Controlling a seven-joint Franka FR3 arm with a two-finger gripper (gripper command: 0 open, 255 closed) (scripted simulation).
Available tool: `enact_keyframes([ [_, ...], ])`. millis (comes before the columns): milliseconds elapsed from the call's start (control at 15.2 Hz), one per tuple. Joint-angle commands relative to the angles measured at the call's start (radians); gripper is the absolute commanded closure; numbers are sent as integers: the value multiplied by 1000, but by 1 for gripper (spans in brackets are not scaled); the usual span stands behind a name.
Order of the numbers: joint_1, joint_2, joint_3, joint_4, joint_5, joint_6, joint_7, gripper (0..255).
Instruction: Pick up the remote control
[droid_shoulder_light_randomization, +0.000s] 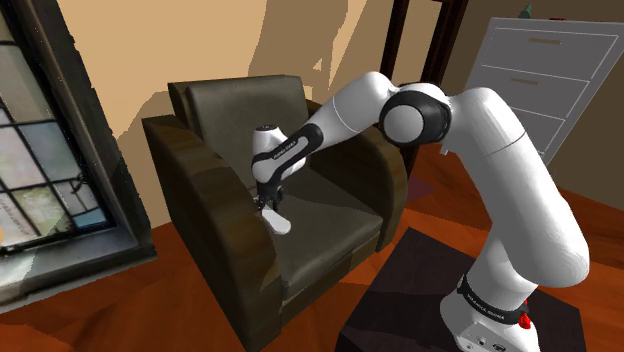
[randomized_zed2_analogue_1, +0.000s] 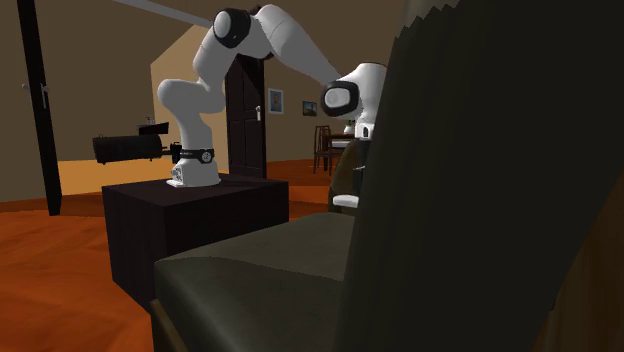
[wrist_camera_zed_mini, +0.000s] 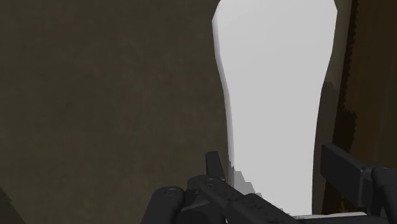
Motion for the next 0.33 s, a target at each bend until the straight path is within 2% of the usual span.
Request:
enact_keyframes([
  [0, 0, -21, 0, -6, 0, -14, 1, 255],
  [264, 0, -41, 0, -9, -1, -32, 1, 255],
])
